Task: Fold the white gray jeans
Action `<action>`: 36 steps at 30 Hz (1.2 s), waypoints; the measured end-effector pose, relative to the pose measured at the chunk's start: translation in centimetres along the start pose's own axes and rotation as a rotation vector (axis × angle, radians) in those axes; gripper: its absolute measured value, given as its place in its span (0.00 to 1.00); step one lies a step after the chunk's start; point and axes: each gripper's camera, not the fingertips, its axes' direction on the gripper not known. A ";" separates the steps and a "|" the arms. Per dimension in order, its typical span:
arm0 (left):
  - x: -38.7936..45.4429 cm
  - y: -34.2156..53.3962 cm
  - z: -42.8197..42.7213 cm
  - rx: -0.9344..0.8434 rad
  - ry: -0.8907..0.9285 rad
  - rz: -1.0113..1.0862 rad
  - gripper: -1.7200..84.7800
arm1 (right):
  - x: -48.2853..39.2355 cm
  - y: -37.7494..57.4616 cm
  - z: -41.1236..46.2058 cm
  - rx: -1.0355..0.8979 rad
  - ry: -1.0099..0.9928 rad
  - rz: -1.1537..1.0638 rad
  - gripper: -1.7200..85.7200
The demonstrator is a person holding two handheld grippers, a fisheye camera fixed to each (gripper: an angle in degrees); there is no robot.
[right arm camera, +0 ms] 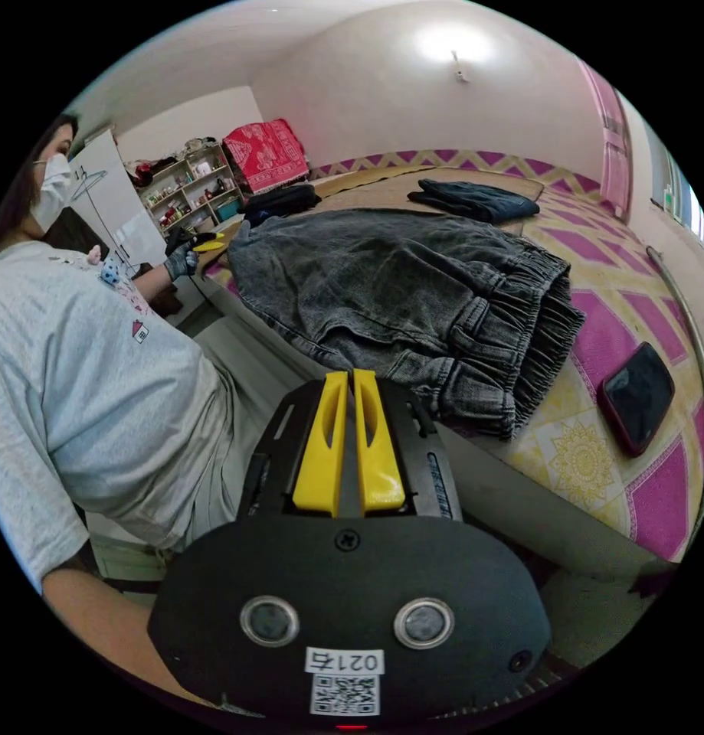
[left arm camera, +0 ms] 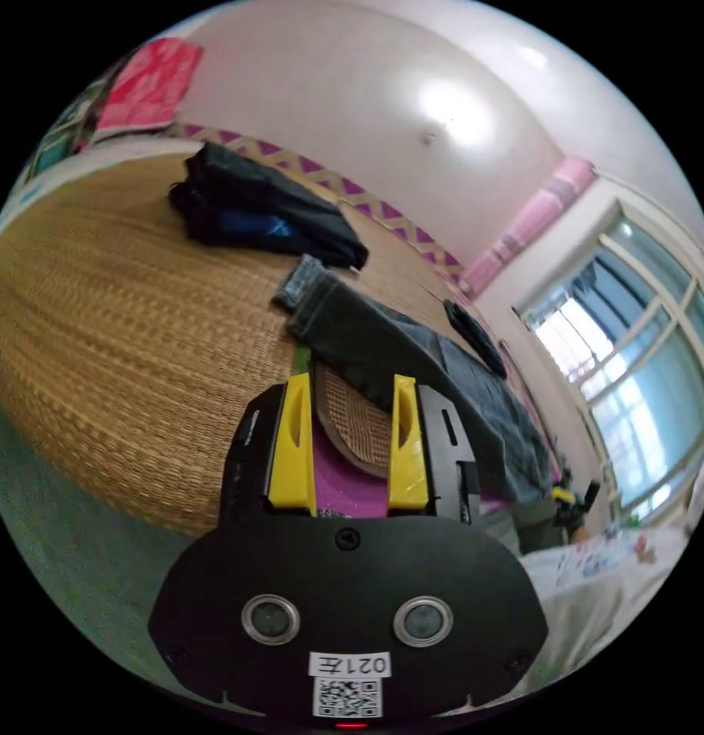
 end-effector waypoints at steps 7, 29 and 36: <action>-4.2 -4.5 -0.5 -0.017 0.024 -0.106 0.16 | 0.2 1.0 -0.4 -0.003 -0.007 0.019 0.01; -11.3 4.5 -15.3 -0.022 0.149 -0.293 0.01 | -0.8 3.6 -1.0 0.000 -0.016 0.051 0.02; -8.6 4.3 -18.1 0.103 0.141 -0.135 0.02 | -1.9 3.4 -1.8 -0.081 -0.033 -0.004 0.03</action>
